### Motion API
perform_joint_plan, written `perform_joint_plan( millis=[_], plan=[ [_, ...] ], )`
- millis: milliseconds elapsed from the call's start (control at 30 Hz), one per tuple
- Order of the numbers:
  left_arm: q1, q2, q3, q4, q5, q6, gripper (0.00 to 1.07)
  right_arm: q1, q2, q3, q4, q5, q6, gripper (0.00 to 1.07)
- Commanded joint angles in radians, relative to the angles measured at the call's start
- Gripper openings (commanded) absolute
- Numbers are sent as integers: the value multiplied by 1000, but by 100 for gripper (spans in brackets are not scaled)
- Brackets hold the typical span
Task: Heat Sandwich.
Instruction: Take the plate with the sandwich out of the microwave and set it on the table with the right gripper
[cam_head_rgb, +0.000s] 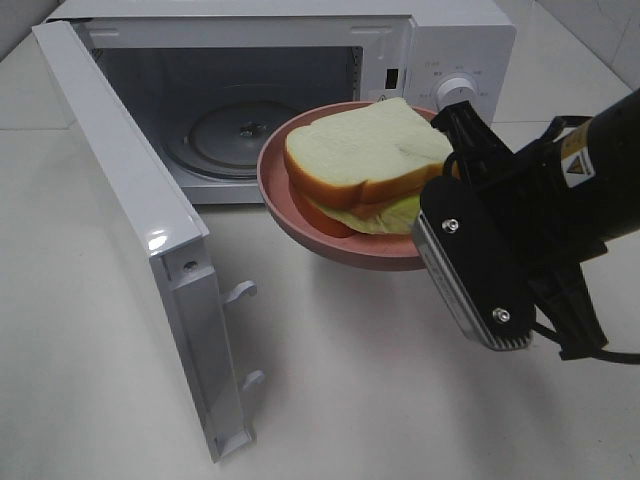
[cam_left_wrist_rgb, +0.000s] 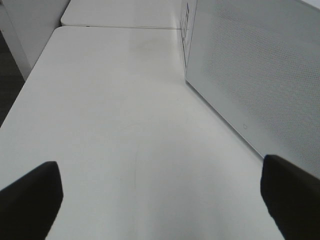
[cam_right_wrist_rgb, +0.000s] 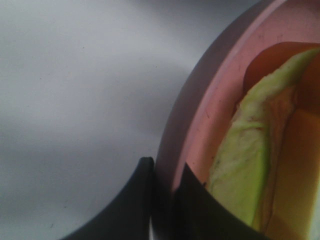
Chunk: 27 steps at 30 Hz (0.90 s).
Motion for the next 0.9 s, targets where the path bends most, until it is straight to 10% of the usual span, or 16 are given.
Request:
perform_joint_plan(
  millis=[33,900],
  plan=[
    [0,-23,2,1,-3,-4,101,-5,-54,26,2,2,9,1],
    [0,-23,2,1,-3,-4,101,-5,-410,222,-107,193,247,1]
  ],
)
